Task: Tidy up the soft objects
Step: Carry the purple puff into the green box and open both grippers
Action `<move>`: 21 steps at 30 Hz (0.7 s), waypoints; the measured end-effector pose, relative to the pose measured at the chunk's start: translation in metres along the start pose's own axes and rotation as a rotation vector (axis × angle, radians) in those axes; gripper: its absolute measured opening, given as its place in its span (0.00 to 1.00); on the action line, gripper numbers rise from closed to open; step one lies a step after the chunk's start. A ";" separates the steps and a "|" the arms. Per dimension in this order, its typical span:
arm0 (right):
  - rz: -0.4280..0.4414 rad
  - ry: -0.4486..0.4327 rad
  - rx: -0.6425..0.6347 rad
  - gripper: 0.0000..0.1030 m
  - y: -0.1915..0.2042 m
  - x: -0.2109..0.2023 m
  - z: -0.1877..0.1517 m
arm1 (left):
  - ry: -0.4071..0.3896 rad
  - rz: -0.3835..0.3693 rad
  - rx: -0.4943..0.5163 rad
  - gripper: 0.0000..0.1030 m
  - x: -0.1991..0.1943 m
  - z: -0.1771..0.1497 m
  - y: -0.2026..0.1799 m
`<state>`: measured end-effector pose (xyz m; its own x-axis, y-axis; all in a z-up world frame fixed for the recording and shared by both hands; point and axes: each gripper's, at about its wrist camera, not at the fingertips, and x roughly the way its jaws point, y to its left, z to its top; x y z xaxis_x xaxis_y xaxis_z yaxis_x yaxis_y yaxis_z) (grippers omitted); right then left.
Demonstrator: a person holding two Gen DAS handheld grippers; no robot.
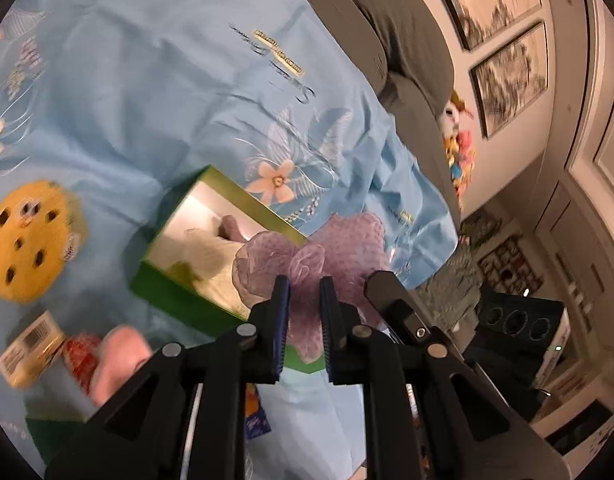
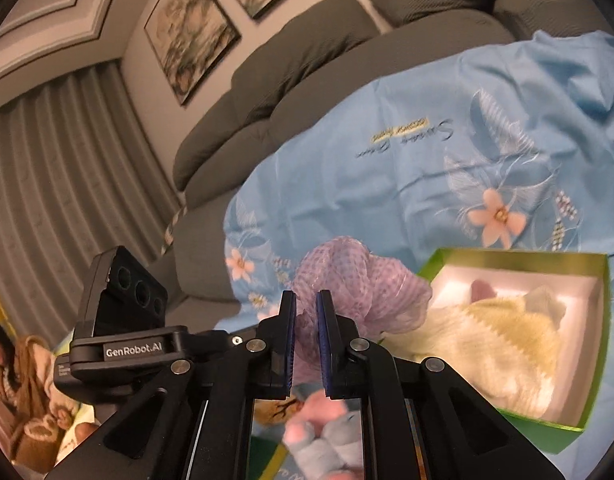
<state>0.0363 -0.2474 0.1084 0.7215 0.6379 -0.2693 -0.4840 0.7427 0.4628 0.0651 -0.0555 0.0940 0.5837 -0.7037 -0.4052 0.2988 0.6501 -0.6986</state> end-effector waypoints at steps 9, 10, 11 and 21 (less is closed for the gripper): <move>-0.120 -0.002 0.134 0.12 -0.070 0.002 0.006 | 0.144 0.128 0.084 0.12 0.095 0.012 -0.021; -0.153 0.002 0.145 0.12 -0.079 0.003 0.005 | 0.164 0.146 0.090 0.13 0.106 0.013 -0.020; -0.177 0.007 0.155 0.12 -0.086 0.004 0.004 | 0.176 0.178 0.097 0.14 0.116 0.014 -0.017; -0.423 0.105 0.242 0.64 -0.141 0.009 -0.005 | 0.261 0.392 0.106 0.78 0.157 0.018 0.013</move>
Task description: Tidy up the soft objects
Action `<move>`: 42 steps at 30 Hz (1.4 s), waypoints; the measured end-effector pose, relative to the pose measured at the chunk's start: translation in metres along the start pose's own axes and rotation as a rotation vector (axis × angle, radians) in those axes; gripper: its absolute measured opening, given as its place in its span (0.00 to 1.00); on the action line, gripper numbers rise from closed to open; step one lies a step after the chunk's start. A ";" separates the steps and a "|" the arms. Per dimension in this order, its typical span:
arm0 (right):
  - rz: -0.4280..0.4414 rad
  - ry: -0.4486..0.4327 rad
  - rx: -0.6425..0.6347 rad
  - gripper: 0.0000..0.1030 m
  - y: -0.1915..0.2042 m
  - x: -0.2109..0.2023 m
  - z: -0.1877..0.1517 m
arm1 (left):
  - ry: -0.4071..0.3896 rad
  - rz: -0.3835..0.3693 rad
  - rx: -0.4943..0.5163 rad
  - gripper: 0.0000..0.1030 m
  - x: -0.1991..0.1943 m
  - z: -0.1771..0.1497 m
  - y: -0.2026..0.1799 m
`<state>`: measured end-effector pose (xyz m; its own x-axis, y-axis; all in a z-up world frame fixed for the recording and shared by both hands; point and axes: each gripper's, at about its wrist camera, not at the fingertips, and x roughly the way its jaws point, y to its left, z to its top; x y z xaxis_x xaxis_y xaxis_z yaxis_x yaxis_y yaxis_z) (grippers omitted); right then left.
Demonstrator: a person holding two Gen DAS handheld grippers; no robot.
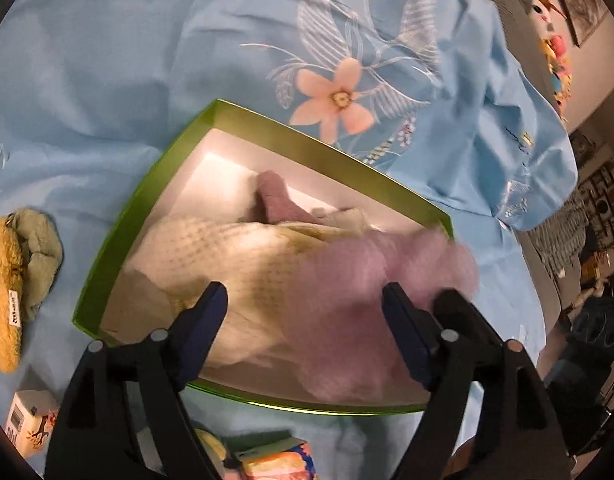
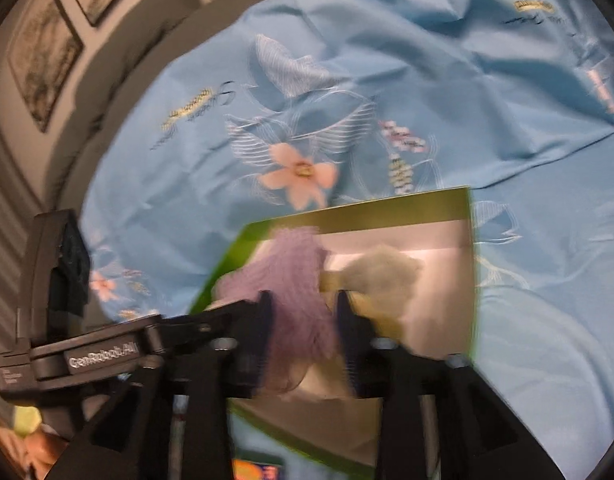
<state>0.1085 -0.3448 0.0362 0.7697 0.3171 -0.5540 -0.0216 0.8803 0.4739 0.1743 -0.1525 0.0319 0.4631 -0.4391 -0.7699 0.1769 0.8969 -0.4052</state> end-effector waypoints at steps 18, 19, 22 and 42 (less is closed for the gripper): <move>-0.050 -0.085 -0.062 0.70 0.020 -0.034 0.002 | -0.225 0.180 0.187 0.99 -0.081 -0.039 -0.013; -0.052 -0.087 -0.077 0.70 0.024 -0.035 0.000 | -0.240 0.192 0.198 0.99 -0.085 -0.044 -0.013; -0.059 -0.111 -0.113 0.70 0.035 -0.043 -0.005 | -0.282 0.222 0.221 0.99 -0.097 -0.056 -0.013; -0.064 -0.174 -0.222 0.82 0.074 -0.085 -0.066 | -0.329 0.294 0.164 0.99 -0.135 -0.120 0.035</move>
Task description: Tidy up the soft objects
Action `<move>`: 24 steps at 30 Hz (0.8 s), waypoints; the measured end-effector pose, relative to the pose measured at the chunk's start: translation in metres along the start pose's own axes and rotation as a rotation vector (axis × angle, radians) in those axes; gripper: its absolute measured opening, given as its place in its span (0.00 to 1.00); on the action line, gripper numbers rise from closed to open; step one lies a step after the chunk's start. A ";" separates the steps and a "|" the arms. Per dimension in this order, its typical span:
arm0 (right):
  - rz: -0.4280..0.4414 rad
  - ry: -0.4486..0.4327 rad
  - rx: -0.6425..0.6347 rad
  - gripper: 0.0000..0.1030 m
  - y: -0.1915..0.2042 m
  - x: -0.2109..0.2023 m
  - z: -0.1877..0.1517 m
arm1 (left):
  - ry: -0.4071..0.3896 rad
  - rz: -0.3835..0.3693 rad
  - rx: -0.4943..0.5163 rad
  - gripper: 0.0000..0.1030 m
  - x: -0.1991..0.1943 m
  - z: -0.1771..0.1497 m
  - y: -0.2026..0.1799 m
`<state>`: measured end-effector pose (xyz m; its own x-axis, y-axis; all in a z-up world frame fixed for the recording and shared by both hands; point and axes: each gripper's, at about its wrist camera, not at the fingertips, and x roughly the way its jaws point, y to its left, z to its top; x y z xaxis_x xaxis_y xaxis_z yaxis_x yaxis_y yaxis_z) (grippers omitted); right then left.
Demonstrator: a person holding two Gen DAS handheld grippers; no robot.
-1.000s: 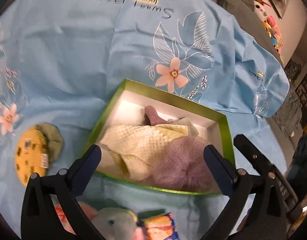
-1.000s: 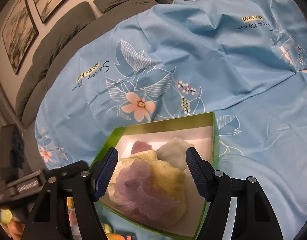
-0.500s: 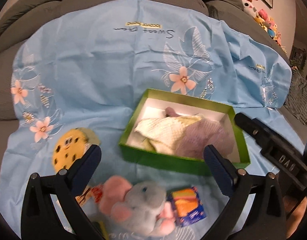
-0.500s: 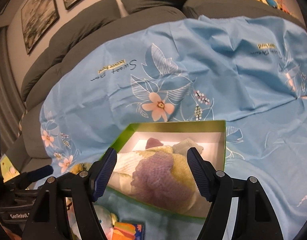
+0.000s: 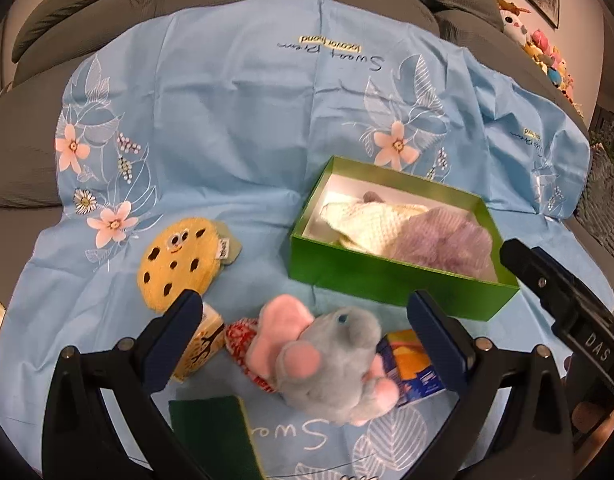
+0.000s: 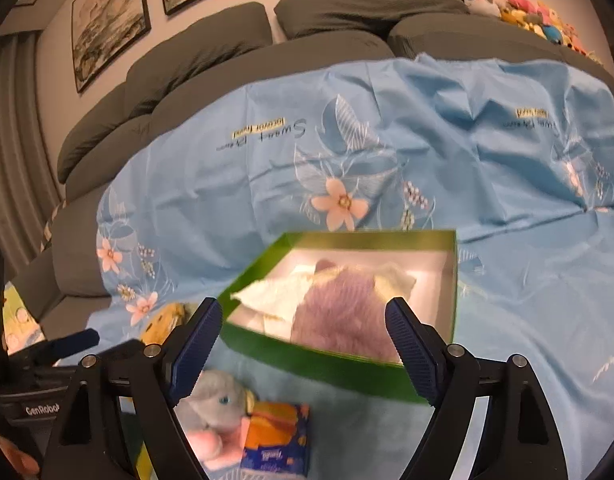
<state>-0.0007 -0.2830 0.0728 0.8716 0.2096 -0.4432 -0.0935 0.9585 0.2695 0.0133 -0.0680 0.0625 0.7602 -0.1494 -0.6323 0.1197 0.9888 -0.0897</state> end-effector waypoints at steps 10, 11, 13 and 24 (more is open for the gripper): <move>0.033 0.082 -0.038 0.82 0.013 0.024 -0.018 | 0.057 0.009 -0.044 0.99 0.013 -0.009 0.029; 0.039 0.091 -0.039 0.82 0.014 0.027 -0.019 | 0.061 -0.006 -0.051 0.99 0.013 -0.008 0.032; 0.046 0.103 -0.051 0.82 0.018 0.029 -0.022 | 0.064 -0.030 -0.064 0.99 0.012 -0.008 0.037; 0.076 0.148 -0.096 0.82 0.019 0.031 -0.029 | 0.157 -0.166 -0.234 0.99 0.019 -0.010 0.074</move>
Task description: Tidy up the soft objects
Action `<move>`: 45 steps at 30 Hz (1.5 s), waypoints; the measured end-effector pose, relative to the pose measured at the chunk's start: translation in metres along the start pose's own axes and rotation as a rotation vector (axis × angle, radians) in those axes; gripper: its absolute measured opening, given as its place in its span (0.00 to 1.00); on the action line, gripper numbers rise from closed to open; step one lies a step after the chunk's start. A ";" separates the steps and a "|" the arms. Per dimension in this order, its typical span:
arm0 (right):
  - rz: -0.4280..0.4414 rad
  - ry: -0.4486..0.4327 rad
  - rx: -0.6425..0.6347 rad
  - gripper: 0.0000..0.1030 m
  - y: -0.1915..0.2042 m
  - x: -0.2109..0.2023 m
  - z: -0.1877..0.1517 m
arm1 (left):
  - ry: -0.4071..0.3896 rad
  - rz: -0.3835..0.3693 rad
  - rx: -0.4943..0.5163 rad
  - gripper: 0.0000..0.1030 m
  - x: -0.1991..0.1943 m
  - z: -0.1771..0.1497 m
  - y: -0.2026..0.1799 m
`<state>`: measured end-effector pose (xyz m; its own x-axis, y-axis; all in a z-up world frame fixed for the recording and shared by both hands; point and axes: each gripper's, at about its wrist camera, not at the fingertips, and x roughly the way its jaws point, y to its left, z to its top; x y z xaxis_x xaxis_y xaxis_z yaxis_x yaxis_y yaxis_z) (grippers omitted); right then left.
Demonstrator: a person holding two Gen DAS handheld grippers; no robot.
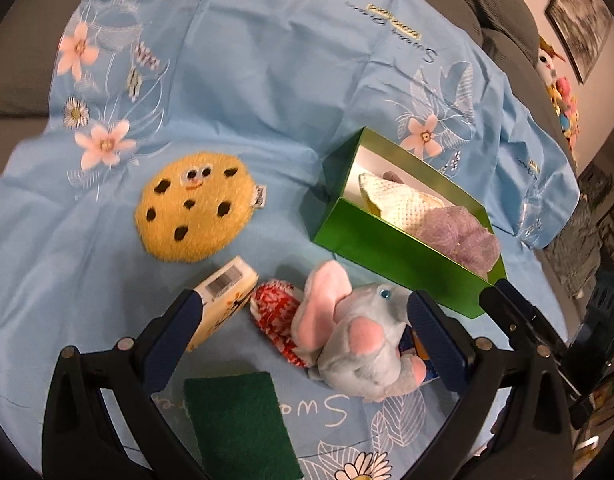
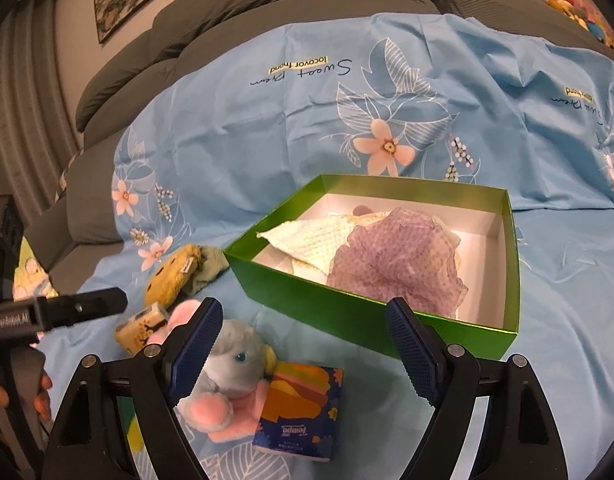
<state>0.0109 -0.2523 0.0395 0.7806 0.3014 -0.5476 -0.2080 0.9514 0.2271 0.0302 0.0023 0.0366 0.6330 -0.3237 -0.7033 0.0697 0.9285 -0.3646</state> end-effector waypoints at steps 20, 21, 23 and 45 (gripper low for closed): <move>0.068 0.008 -0.134 0.82 0.028 -0.019 -0.018 | 0.038 0.074 0.115 0.99 -0.003 -0.015 -0.007; 0.076 0.007 -0.137 0.82 0.031 -0.020 -0.019 | 0.034 0.076 0.119 0.99 -0.006 -0.016 -0.006; 0.103 0.004 -0.141 0.82 0.039 -0.024 -0.026 | 0.030 0.083 0.125 0.99 -0.011 -0.019 -0.002; 0.388 0.239 -0.378 0.82 0.131 0.012 -0.094 | 0.235 0.084 0.085 0.97 -0.001 -0.058 0.042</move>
<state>-0.0625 -0.1184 -0.0126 0.4606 0.5958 -0.6579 -0.6812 0.7125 0.1684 -0.0125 0.0307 -0.0133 0.4431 -0.2688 -0.8552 0.0954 0.9627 -0.2532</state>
